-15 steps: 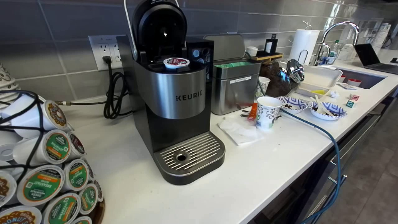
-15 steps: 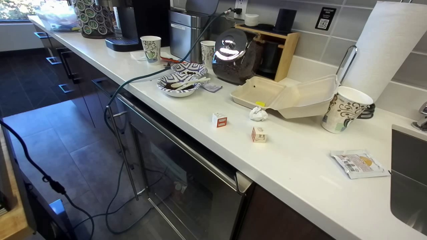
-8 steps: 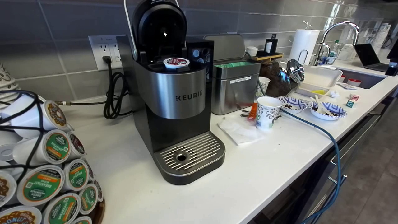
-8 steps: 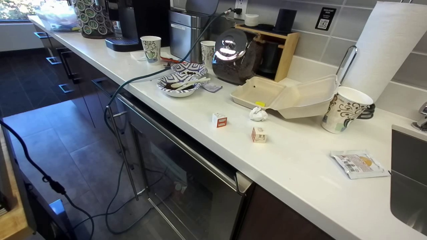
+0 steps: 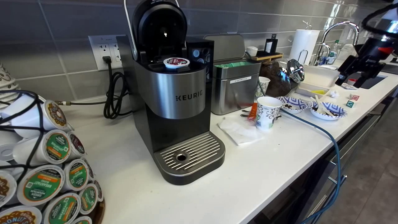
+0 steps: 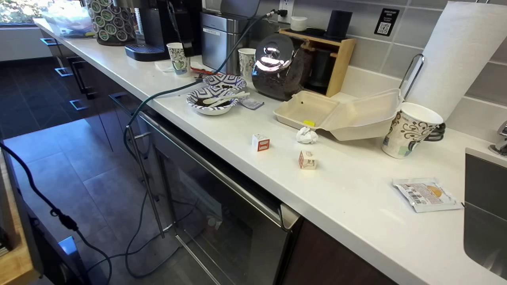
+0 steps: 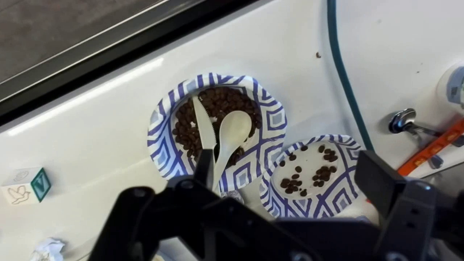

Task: Take the spoon and knife from the bowl and put them into the take-away food container

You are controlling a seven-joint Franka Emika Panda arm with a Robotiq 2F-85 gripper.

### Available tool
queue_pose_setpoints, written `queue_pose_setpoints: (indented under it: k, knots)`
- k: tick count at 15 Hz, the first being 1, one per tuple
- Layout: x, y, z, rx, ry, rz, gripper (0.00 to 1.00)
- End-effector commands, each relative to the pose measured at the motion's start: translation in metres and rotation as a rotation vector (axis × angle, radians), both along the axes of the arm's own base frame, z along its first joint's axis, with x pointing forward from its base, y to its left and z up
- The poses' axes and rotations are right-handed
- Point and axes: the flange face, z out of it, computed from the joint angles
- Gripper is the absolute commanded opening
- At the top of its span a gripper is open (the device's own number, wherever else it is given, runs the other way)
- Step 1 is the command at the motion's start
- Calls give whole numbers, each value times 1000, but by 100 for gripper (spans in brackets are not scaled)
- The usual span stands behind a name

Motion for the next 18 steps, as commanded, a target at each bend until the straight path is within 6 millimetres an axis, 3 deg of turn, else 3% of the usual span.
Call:
queue_pose_setpoints:
  k: [1, 4, 11, 13, 14, 15, 16, 18]
  knots:
    - [34, -6, -51, 26, 18, -32, 100]
    - [48, -14, -79, 15, 58, -35, 100]
    - [66, -42, -109, -26, 105, -50, 96]
    - [71, -47, -114, -23, 103, -55, 90]
    - [73, -47, -116, -26, 103, -55, 81]
    - [75, -48, -118, -28, 105, -55, 82]
    - [77, -48, -119, -30, 104, -55, 74]
    - [81, -48, -121, -37, 102, -50, 72]
